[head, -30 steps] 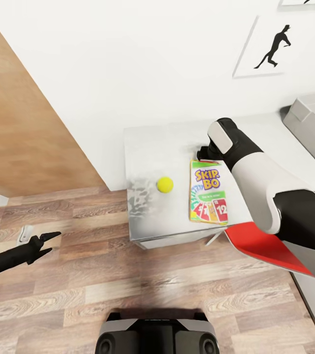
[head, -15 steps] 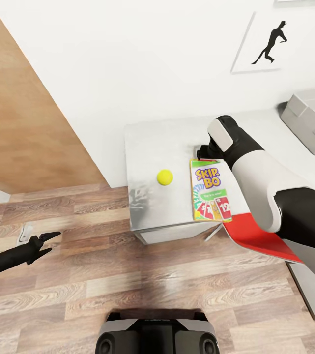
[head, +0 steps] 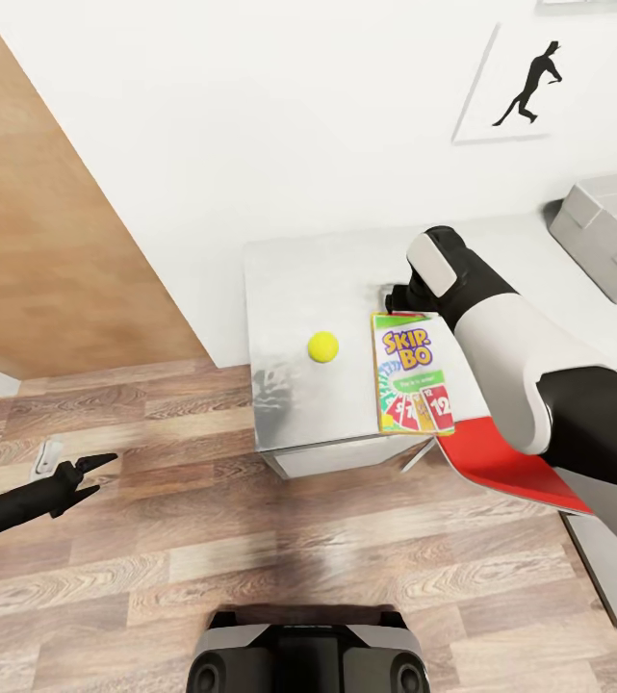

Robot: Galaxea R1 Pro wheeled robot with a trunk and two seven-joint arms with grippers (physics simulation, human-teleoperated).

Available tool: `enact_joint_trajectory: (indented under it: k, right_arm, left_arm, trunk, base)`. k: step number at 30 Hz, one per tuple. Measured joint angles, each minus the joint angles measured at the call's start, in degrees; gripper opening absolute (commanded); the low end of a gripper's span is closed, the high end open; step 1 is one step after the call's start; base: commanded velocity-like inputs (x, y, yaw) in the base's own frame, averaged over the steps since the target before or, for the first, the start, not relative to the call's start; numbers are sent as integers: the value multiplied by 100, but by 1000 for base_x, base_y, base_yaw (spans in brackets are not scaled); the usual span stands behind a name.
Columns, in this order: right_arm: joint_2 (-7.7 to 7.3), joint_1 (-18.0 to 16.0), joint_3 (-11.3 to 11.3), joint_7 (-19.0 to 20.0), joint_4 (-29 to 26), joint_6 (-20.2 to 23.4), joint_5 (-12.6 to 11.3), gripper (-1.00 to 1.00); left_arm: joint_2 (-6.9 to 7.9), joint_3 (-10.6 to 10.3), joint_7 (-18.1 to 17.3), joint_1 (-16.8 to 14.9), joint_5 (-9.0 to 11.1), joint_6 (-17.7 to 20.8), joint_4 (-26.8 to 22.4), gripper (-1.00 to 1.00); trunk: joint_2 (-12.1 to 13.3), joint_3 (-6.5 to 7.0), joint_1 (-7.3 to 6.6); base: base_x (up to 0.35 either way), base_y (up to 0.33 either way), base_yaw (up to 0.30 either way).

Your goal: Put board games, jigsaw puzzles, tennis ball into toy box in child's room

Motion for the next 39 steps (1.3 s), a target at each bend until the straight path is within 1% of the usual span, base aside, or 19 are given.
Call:
enact_joint_trajectory:
  k: [7, 14, 20, 24, 30, 39]
  right_arm:
    - [-1, -70, -1, -10, 110, 244, 1, 100]
    - [0, -111, -2, -3, 188, 260, -10, 100]
    - [25, -142, 2, -7, 248, 278, 40, 100]
    - [46, -151, -84, -15, 272, 278, 89, 100]
    - [56, -154, -358, -35, 289, 280, 67, 100]
    - [52, -167, -414, -62, 313, 278, 20, 100]
  left_arm:
    - [1, -2, 0, 0, 0, -1, 1, 100]
    - [1, -7, 0, 0, 0, -1, 1, 100]
    - [1, -2, 0, 0, 0, -1, 1, 100]
    - [1, 0, 0, 1, 0, -2, 0, 100]
    - [1, -1, 0, 1, 1, 0, -1, 100]
    - [1, 0, 0, 0, 0, -1, 0, 100]
  trunk:
    - [0, 0, 0]
    - [0, 0, 0]
    - [0, 0, 0]
    - [0, 0, 0]
    - [0, 0, 0]
    - [0, 0, 0]
  base:
    - [0, 0, 0]
    - [0, 0, 0]
    - [0, 0, 0]
    - [0, 0, 0]
    - [0, 0, 0]
    - [0, 0, 0]
